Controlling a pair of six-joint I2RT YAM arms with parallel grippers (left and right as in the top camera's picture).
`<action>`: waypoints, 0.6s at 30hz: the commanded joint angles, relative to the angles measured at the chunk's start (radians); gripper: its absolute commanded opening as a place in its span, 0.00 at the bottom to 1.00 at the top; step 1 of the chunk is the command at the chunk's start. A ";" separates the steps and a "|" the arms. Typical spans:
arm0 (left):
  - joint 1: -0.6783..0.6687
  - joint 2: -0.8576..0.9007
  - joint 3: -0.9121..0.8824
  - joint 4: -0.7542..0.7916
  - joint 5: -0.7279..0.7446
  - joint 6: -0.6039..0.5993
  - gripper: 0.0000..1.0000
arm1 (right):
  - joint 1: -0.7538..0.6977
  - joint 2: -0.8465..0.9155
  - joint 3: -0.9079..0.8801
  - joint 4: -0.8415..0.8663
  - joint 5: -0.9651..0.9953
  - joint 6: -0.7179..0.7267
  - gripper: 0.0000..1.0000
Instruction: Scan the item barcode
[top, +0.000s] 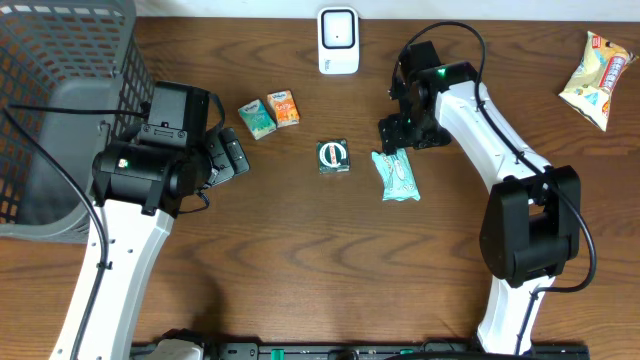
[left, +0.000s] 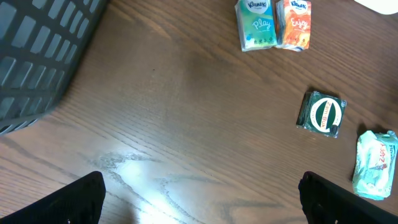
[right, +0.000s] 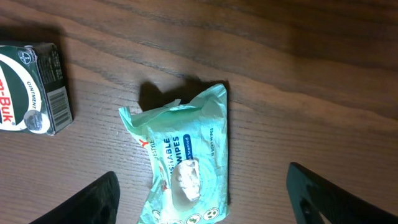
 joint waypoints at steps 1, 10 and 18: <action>0.004 -0.003 0.003 -0.003 -0.010 -0.001 0.98 | 0.007 -0.008 -0.020 0.010 -0.006 -0.019 0.77; 0.004 -0.003 0.003 -0.003 -0.010 -0.001 0.98 | 0.007 -0.008 -0.187 0.097 -0.048 -0.015 0.61; 0.004 -0.003 0.003 -0.003 -0.010 -0.001 0.97 | 0.007 -0.008 -0.290 0.189 -0.089 -0.015 0.23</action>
